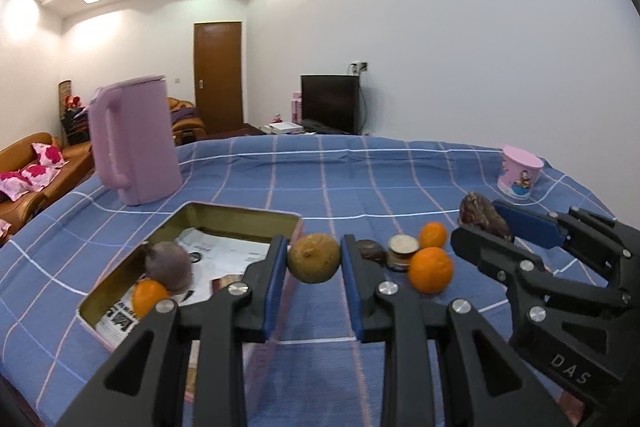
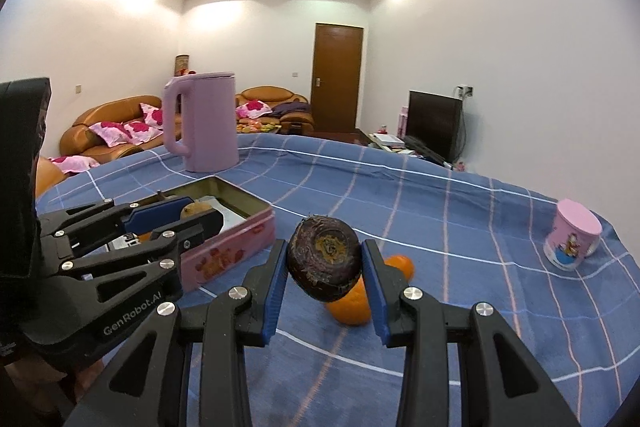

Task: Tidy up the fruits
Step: 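Carry the kiwi in the left gripper to the tin while the right carries the dark fruit there, then lower and release the kiwi into the tin with the left gripper while the right releases the dark fruit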

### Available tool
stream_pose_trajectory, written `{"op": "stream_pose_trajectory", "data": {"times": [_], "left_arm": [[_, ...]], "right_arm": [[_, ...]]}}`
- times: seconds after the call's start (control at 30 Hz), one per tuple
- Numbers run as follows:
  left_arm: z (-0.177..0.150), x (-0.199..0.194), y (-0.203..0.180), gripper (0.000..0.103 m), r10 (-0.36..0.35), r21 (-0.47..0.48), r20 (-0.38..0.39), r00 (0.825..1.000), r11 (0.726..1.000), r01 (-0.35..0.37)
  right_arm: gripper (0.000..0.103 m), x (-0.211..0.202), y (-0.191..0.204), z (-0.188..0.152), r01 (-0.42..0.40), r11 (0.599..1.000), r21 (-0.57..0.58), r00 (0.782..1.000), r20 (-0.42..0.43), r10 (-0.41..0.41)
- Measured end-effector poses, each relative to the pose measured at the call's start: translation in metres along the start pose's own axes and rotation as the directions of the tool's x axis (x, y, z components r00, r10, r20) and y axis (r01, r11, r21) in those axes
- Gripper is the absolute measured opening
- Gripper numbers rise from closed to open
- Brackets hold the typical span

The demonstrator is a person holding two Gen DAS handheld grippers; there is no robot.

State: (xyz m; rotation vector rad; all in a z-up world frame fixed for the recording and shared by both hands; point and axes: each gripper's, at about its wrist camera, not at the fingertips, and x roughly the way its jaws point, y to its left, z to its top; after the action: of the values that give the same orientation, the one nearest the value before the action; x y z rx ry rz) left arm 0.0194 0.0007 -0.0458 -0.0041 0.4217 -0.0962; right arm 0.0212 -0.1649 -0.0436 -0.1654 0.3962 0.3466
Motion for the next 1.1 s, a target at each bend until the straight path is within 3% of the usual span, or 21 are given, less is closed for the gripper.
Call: {"op": "stream_pose_trajectory", "data": {"times": [0.7, 1.1], "left_arm": [[-0.004, 0.011, 0.086, 0.029, 0.154, -0.091, -0.065, 0.986, 0.983, -0.16], [-0.01, 0.03, 0.104, 0.029, 0.175, -0.09, -0.134, 0.975, 0.978, -0.188]], "right_arm": [[0.039, 0.049, 0.067, 0.023, -0.136, 0.987, -0.087, 0.99, -0.04, 0.133], [0.039, 0.072, 0.087, 0.026, -0.172, 0.979, -0.113, 0.983, -0.081, 0.163]]}}
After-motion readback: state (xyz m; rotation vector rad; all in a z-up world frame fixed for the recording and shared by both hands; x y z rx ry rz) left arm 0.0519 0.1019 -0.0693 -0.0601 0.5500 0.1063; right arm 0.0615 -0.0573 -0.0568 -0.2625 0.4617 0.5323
